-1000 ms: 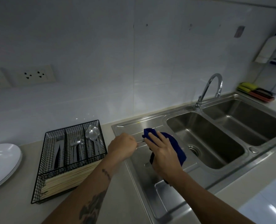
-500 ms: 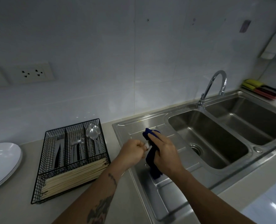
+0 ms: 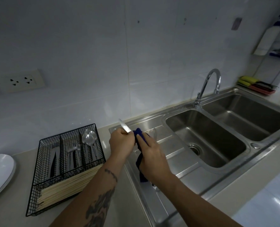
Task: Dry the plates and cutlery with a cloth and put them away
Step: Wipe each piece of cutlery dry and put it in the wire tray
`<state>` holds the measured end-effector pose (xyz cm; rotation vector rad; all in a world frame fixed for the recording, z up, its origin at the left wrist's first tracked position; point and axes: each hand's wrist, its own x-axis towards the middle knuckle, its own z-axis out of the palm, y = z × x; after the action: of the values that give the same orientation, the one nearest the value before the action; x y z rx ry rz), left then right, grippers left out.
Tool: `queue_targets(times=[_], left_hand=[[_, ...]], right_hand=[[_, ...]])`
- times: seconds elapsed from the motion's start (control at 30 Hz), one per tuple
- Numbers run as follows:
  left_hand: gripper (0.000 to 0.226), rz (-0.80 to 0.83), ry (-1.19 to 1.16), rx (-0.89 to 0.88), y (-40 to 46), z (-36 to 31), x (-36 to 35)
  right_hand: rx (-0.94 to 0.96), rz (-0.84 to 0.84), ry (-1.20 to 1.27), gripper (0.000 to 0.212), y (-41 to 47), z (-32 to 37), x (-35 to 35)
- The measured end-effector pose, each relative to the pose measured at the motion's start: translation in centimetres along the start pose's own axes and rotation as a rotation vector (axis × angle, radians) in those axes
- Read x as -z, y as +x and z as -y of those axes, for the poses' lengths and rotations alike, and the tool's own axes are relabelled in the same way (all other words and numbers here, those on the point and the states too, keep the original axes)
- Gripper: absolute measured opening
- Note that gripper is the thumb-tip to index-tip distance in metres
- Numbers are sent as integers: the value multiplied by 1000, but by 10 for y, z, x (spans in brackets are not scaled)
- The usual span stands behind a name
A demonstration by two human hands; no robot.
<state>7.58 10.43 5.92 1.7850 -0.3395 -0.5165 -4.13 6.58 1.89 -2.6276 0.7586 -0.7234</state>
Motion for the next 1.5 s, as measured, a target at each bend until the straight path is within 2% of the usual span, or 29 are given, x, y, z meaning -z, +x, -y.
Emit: queue_targets(times=[0.1,0.2,0.4,0.5,0.57,0.67,0.73,0.9,1.0,1.17,1.5], left_hand=[[12,-12,-282,118,4,2,11],[15,24,-448,225,-1,5,20],[7,106,-575,331,-3,1,10],[4,208,-584,296,-3,3,15],[7,215,-550,235,-2,9,17],[15,127,-531,178,2,17,17],[15,81,-523,171,4,20,15],[13,-49,-532,195,6,20,25],[12,-151,-566,222,11,31,50],[14,-230,-577,271,21,49,89],[40,-363,-437,401,84,72,194]], right_hand=[[-63,78,-166,93,-14,-19,-7],[-65,98,-222,90,-22,-34,3],[130,-16,-225,74,-9,-21,9],[50,-54,-150,70,-5,-39,21],[-24,-94,-101,68,-4,-44,27],[-29,-151,-70,67,3,-36,34],[55,-150,-78,68,9,-21,34],[234,-5,-187,78,3,-1,6],[285,22,-192,78,-3,-11,-4],[304,79,-243,82,5,-5,-10],[400,101,-246,82,40,17,-49]])
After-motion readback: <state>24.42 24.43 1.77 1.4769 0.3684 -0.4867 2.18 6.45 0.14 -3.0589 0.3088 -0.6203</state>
